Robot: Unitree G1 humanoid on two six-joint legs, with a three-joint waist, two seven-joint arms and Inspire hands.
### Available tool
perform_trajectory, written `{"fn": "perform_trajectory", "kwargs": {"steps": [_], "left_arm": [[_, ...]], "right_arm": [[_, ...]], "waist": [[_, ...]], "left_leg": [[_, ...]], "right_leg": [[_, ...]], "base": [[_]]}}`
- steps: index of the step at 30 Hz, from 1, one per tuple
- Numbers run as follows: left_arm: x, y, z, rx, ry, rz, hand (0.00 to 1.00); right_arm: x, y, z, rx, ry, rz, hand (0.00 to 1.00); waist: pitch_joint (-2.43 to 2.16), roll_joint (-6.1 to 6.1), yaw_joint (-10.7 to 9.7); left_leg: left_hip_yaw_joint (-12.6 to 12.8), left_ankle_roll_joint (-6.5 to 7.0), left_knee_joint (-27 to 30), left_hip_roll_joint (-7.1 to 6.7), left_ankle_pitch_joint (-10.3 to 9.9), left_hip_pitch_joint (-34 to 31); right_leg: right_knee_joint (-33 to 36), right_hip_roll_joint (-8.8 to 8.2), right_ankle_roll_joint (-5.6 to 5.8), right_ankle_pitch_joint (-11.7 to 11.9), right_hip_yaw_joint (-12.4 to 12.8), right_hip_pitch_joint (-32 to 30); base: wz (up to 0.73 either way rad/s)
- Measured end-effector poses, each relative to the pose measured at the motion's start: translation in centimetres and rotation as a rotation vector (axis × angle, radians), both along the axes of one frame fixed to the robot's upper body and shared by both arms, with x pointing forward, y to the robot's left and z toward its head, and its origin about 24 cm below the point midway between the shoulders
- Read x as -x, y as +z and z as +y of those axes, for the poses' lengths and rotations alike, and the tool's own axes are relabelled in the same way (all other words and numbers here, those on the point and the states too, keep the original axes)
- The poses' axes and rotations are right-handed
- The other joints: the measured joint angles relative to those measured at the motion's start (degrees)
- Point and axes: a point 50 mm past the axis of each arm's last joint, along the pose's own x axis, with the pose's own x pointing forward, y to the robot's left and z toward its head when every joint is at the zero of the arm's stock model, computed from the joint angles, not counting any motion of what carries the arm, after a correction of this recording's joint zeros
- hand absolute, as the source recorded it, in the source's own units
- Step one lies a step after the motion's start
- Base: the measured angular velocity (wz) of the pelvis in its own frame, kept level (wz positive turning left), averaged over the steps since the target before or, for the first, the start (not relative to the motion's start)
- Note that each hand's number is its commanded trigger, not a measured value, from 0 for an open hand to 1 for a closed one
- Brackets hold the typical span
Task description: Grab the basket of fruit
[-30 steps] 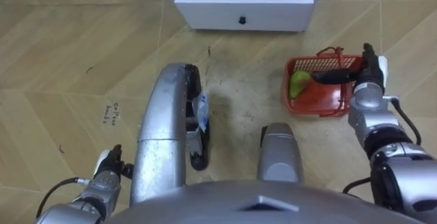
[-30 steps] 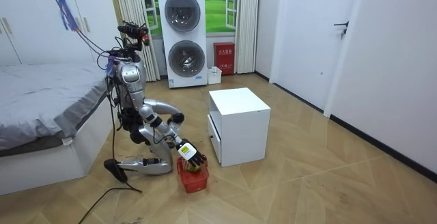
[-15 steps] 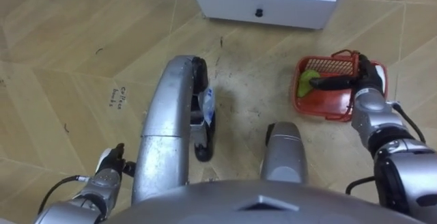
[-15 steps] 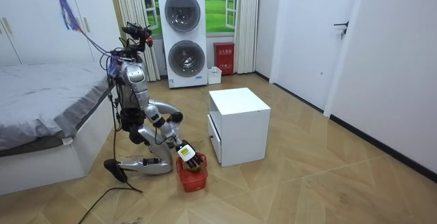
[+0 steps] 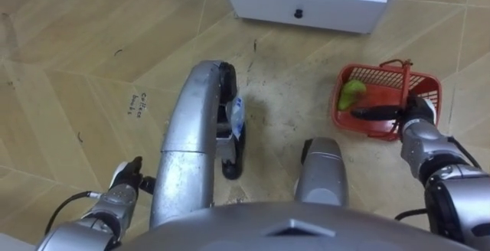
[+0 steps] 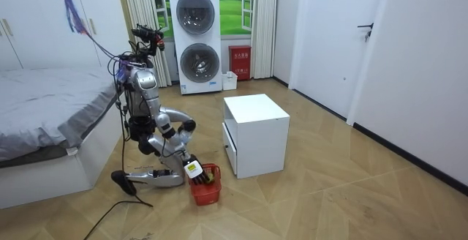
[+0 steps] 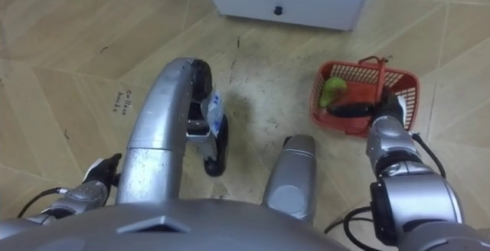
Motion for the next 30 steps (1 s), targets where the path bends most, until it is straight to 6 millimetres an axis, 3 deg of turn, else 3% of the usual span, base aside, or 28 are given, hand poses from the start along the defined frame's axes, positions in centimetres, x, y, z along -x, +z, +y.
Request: {"fn": "perform_trajectory", "kwargs": {"steps": [20, 22, 24, 30], "left_arm": [[-0.1, 0.0, -0.2, 0.035, -0.01, 0.01, 0.0], [-0.2, 0.0, -0.2, 0.036, -0.01, 0.008, 0.0], [-0.3, 0.0, -0.3, 0.037, -0.012, 0.002, 0.0], [-1.0, 0.2, -0.1, 0.038, 0.001, -0.026, 0.0]], "right_arm": [[0.3, -0.3, 0.3, -0.035, 0.013, 0.021, 1.0], [0.3, -0.3, 0.3, -0.039, 0.009, 0.019, 1.0], [0.3, -0.3, 0.3, -0.043, 0.003, 0.016, 1.0], [-0.5, 0.0, 0.6, -0.041, 0.033, 0.0, 1.0]], "waist": [[0.06, -0.11, 0.6], [0.14, -0.28, 0.78], [0.53, -1.04, 1.14], [0.62, -1.36, 1.47]], "left_leg": [[-0.75, -0.55, 0.09, 0.0, 0.27, -0.05], [-0.75, -0.56, 0.09, -0.03, 0.27, -0.02], [-0.76, -0.56, 0.14, -0.04, 0.27, -0.07], [-1.09, -0.48, 0.99, 0.02, 0.24, -0.46]], "right_leg": [[0.04, 0.59, 0.0, 0.0, -0.78, 0.36], [0.04, 0.58, 0.01, 0.0, -0.8, 0.42], [0.03, 0.58, 0.0, 0.0, -0.85, 0.45], [-0.04, 0.79, 0.01, 0.0, -1.18, 0.93]], "base": [[0.0], [0.0], [0.0], [0.0]]}}
